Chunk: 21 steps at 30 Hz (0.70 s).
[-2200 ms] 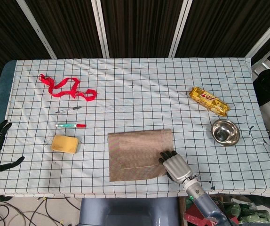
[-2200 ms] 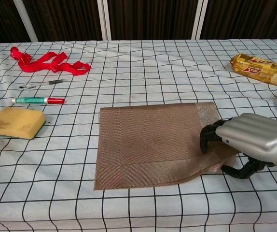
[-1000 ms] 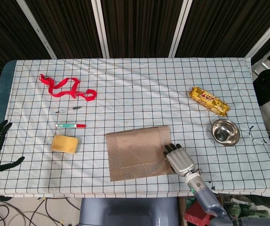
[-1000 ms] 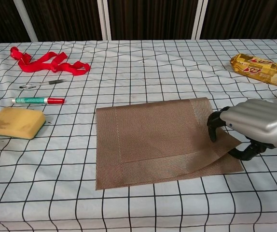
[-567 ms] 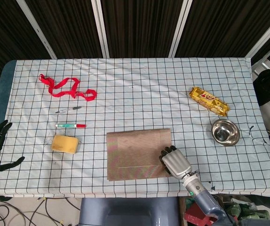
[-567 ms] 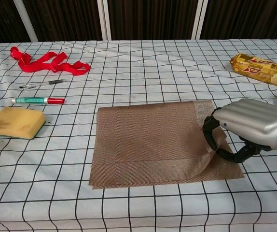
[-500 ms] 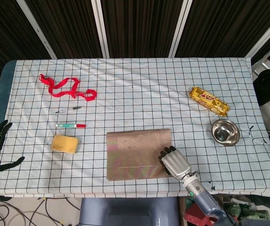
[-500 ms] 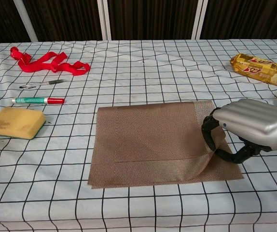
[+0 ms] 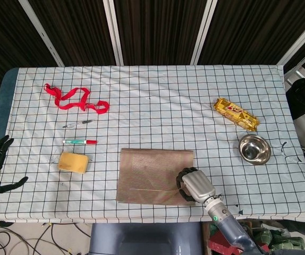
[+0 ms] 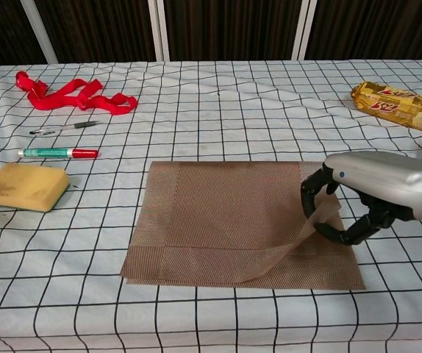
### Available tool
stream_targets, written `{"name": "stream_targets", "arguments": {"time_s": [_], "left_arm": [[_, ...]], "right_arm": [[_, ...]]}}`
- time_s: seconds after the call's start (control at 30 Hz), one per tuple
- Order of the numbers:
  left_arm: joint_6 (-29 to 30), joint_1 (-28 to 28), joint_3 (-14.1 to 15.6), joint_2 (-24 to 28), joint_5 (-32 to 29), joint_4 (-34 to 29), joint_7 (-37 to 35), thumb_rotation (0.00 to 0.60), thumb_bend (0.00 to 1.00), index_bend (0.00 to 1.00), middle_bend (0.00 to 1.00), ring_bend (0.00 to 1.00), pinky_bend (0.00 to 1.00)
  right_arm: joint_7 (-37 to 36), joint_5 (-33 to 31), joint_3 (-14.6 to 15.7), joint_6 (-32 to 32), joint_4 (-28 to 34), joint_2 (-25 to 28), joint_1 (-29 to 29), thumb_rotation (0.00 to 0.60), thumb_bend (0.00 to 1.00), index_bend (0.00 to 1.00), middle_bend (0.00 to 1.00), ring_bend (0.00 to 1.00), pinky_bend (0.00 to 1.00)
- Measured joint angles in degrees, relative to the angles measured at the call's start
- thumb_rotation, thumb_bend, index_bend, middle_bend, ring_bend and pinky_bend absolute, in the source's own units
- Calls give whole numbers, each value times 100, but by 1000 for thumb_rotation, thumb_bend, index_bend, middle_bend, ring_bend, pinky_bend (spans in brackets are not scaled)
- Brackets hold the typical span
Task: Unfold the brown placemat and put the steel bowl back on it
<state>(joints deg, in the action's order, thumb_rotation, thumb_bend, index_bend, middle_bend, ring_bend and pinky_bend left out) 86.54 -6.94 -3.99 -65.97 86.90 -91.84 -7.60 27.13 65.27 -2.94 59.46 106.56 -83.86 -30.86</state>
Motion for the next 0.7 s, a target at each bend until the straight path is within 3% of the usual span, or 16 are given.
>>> {"name": "stream_targets", "arguments": {"time_s": [0.17,0.43,0.7], "left_arm": [[-5,1,-6,40,-8,-25,-116,600,13,0,0,0,0],[-47,-17,7,71,13,-4,-164,600,13,0,0,0,0],[-96,-32,-25,84,-72,-30,-206,600,13,0,0,0,0]], "right_arm": [[-348,-863,-426,-169,180,36,-122,600,468,758,384,238,261],[-637,-2761,-1372,-344,361,70,-694,600,468,766,387,239,261],[-586,-4364,-2321,73,-317,-367,-1694,600,474,773,395,239,253]]}}
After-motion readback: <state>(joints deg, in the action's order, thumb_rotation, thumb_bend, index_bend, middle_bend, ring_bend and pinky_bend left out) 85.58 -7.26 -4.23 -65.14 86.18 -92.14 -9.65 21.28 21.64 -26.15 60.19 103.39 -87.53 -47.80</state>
